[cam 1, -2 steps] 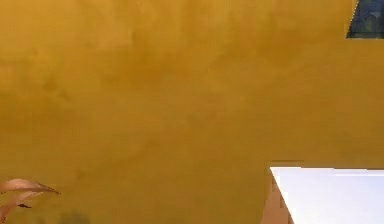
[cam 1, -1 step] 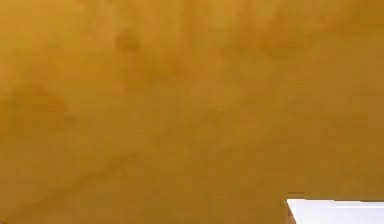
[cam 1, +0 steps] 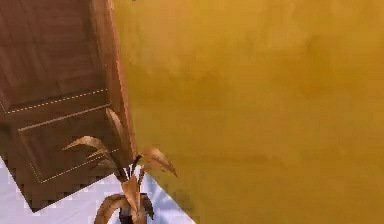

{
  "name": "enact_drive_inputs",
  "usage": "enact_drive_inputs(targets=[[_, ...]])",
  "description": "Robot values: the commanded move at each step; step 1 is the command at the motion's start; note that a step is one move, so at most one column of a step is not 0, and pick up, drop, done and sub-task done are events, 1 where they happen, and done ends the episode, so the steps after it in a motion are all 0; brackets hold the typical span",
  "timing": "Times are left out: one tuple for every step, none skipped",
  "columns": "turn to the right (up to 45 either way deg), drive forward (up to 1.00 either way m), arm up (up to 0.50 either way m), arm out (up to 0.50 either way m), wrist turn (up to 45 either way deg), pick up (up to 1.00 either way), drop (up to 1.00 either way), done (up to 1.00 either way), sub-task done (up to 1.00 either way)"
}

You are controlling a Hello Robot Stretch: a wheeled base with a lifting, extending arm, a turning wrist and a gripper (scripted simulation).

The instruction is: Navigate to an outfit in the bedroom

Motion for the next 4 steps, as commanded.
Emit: enact_drive_inputs(targets=[[-45.0,0.0,0.0,0.0,0.0,0.0,0.0,0.0,0.0],[-45.0,0.0,0.0,0.0,0.0,0.0,0.0,0.0,0.0],[-3.0,0.0,0.0,0.0,0.0,0.0,0.0,0.0,0.0],[0.0,0.15,0.0,0.0,0.0,0.0,0.0,0.0,0.0]])
